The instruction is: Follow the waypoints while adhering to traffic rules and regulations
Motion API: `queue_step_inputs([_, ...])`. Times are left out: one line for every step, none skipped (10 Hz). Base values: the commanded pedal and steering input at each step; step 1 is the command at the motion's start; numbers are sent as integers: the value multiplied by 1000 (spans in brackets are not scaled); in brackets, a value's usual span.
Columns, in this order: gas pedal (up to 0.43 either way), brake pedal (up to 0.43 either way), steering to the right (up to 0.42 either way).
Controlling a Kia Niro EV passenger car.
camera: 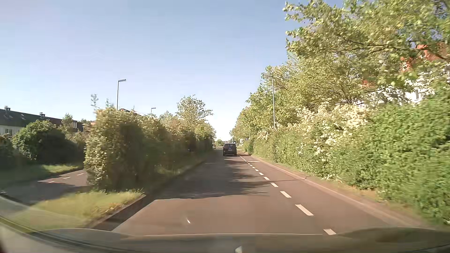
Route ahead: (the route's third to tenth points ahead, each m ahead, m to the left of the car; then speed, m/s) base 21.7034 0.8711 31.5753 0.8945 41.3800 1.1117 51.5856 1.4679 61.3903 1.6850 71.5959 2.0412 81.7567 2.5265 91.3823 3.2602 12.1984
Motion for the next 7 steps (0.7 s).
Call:
queue_step_inputs([47,0,-1])
queue_step_inputs([39,0,0])
queue_step_inputs([39,0,-1])
queue_step_inputs([39,0,-1])
queue_step_inputs([39,0,0])
queue_step_inputs([39,0,0])
queue_step_inputs([39,0,0])
